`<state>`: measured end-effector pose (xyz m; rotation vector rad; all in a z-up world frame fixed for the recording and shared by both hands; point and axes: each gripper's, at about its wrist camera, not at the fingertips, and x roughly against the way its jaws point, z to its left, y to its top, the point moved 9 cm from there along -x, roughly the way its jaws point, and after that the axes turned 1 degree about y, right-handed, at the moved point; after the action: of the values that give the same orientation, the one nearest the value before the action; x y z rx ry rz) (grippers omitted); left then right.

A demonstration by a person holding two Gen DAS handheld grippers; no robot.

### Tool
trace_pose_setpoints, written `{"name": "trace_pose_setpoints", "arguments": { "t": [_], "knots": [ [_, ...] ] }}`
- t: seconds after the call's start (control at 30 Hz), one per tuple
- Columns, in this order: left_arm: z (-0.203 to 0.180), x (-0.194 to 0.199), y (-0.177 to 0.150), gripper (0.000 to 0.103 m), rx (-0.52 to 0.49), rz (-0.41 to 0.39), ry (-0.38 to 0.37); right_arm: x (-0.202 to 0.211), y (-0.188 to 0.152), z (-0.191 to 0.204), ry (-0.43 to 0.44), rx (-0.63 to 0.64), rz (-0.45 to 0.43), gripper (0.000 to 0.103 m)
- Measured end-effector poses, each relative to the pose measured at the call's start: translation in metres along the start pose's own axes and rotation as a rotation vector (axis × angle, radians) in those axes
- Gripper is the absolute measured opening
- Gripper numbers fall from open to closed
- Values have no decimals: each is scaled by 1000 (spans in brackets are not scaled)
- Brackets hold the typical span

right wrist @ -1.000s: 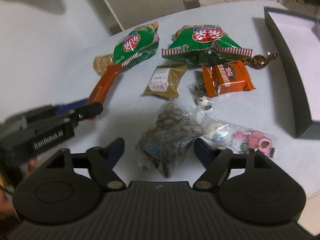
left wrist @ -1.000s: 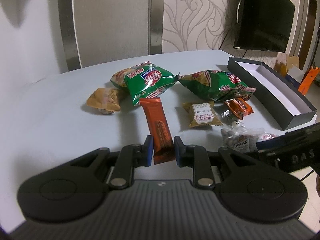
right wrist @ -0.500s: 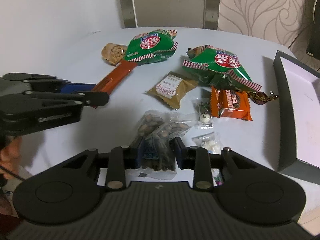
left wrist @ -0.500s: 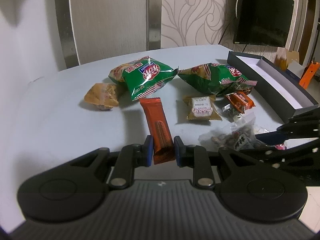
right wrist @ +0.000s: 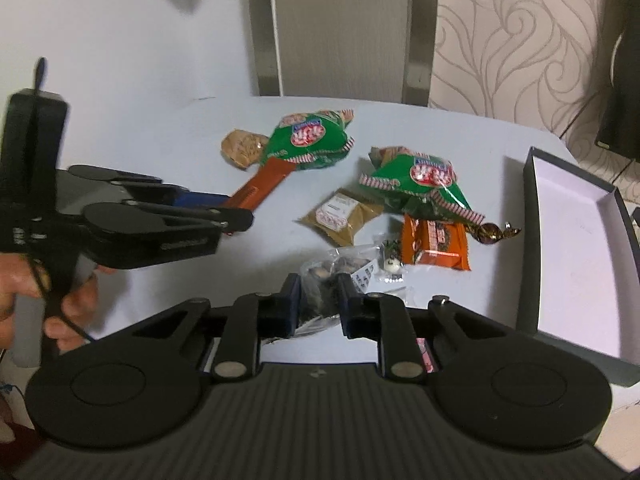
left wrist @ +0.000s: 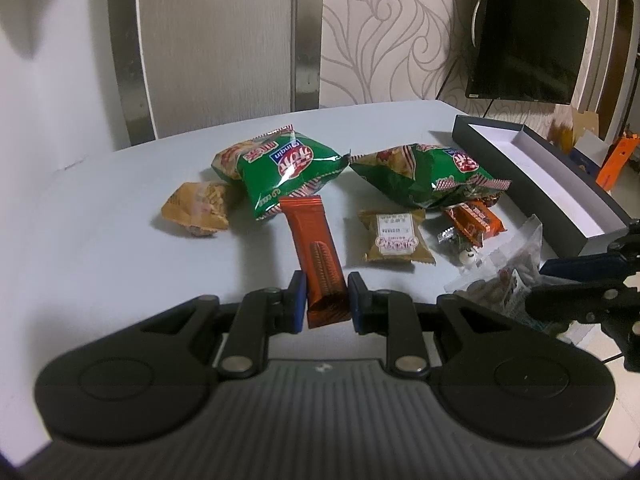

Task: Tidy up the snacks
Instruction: 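Lift and carry the orange bar and seed bag over the open box with both grippers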

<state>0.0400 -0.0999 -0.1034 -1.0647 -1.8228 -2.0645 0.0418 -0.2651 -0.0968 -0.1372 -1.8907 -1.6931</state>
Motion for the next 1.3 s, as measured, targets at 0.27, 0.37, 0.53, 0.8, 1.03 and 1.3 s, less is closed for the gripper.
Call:
{"name": "trace_pose_setpoints", "arguments": {
  "t": [0.27,0.37,0.53,0.8,1.03,1.3],
  "knots": [
    [8,-1,8,25,-14,-10,1,-4,1,6,-12,21,21,21],
    [12,-1,12,25,-32,-11,-3,-3,9,10,-15,23,12,20],
    [16,4,28,25,-65,-32,-29,6,27,21,-34,19,-16,15],
    [20,-1,31,25,-100,-53,-43,-9,21,5,-90,-42,19,14],
    [21,-3,27,25,-72,-39,-51,-14,-14,-3,-114,-161,50,96],
    [20,0,23,26,-101,-39,-68,-68,-36,22,-90,-62,184,66]
  ]
}}
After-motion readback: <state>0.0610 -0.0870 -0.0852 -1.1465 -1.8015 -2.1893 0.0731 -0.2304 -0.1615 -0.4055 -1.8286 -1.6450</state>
